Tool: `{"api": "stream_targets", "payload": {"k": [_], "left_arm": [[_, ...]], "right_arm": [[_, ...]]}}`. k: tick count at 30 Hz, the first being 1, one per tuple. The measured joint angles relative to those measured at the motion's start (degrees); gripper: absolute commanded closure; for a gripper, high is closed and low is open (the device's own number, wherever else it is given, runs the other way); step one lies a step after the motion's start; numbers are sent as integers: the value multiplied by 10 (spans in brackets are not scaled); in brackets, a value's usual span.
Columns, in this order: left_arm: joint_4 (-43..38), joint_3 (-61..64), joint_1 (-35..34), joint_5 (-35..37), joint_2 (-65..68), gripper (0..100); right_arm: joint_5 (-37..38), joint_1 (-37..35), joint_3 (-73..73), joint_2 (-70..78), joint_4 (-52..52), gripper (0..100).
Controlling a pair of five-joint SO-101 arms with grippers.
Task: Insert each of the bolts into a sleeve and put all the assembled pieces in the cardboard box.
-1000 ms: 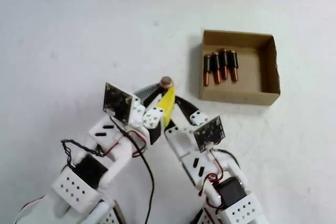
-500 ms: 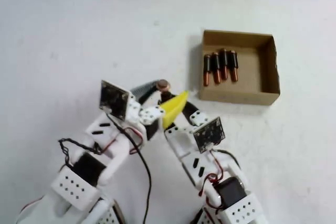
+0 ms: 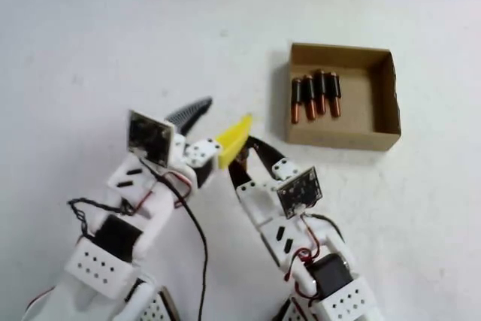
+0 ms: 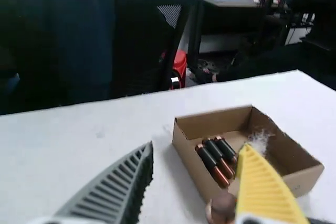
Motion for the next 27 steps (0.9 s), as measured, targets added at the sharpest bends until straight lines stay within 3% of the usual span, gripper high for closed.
{"api": "stream_targets", "payload": {"k": [7,13,20,27], "left_arm": [[13,-67,-55,0,-2,733],[165,-105,-75,0,-99,740],[259,-111,-120,0,-198,968],[325,-111,-200,0,-236,977]], "right_arm": [[4,0,0,0,20,982],[36,0,0,0,20,982],[57,1,0,0,20,982],[61,55,-25,0,89,982]]}}
